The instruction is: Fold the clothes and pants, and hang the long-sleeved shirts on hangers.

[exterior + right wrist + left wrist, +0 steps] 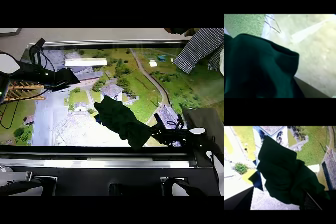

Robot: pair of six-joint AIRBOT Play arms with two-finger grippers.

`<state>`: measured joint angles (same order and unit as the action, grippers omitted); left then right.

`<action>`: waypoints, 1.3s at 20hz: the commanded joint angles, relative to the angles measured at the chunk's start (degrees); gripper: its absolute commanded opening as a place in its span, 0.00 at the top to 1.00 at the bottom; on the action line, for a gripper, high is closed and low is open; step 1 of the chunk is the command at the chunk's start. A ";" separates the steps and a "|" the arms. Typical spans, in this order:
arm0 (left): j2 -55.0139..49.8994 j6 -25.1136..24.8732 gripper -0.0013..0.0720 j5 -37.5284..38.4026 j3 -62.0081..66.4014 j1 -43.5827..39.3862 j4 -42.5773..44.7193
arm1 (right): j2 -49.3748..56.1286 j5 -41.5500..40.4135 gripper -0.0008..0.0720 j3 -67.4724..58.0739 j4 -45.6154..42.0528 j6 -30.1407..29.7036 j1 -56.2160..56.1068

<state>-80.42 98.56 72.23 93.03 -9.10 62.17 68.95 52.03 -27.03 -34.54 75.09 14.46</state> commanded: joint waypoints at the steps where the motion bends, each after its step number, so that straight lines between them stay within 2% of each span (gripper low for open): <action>1: -0.90 0.00 0.05 -0.11 -0.55 1.51 -0.04 | 0.70 -4.26 0.54 0.13 -0.59 1.03 -3.69; 2: -1.42 -0.04 0.05 -0.11 -1.25 2.03 -0.07 | 0.98 -4.37 0.67 0.13 -0.57 1.01 -4.13; 3: -2.03 -0.50 0.05 -0.13 -2.27 2.62 -0.07 | 0.94 -4.20 0.88 0.11 -0.61 0.90 -4.11; 4: -2.89 -1.62 0.04 -0.42 -3.61 3.21 -0.13 | 0.92 -4.02 0.95 -0.04 -0.70 0.74 -3.89; 8: -8.63 -7.45 0.05 -6.82 -8.59 4.68 -4.98 | 0.92 -1.44 0.95 -1.25 -0.79 0.76 -3.96; 15: -24.04 -17.77 0.07 -15.39 -9.11 2.56 -26.14 | 0.92 1.90 0.95 -1.60 -0.59 1.05 -3.96; 23: -28.79 -18.56 0.11 -16.24 -9.11 -2.38 -27.28 | 0.92 2.03 0.95 -1.60 -0.57 1.25 -3.96; 24: -29.07 -18.64 0.25 -16.24 -9.11 -2.99 -27.30 | 0.94 2.05 0.95 -1.60 -0.57 1.25 -3.96; 25: -29.07 -19.17 0.62 -16.24 -9.09 -3.13 -27.30 | 0.92 2.08 0.95 -1.60 -0.55 1.25 -3.96; 26: -28.89 -19.10 0.95 -16.20 -8.85 -2.97 -27.91 | 0.83 2.05 0.95 -1.62 -0.55 1.25 -3.96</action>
<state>-108.81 80.14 56.25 83.96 -11.29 35.24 69.87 53.98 -28.58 -35.14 76.36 10.57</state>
